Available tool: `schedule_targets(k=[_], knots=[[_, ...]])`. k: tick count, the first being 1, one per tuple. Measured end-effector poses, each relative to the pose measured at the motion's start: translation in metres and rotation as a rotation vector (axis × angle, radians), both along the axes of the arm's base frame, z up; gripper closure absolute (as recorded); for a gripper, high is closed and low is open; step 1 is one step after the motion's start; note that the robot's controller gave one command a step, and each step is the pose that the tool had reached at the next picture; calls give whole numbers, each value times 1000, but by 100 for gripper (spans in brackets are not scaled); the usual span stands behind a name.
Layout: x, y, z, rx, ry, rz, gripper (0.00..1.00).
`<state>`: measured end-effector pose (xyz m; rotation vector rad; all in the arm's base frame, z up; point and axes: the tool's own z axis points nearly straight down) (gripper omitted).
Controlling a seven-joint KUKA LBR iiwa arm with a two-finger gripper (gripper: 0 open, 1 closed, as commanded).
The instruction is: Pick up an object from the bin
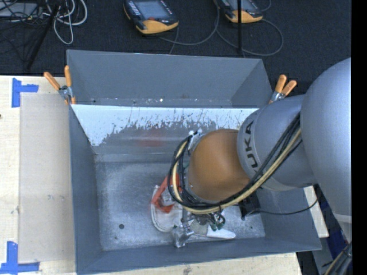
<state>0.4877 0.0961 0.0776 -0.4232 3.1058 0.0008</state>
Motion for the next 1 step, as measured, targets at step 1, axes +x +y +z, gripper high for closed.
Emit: schedule_targets(k=[1], knots=[[2, 1, 5, 5, -13, 1, 100]])
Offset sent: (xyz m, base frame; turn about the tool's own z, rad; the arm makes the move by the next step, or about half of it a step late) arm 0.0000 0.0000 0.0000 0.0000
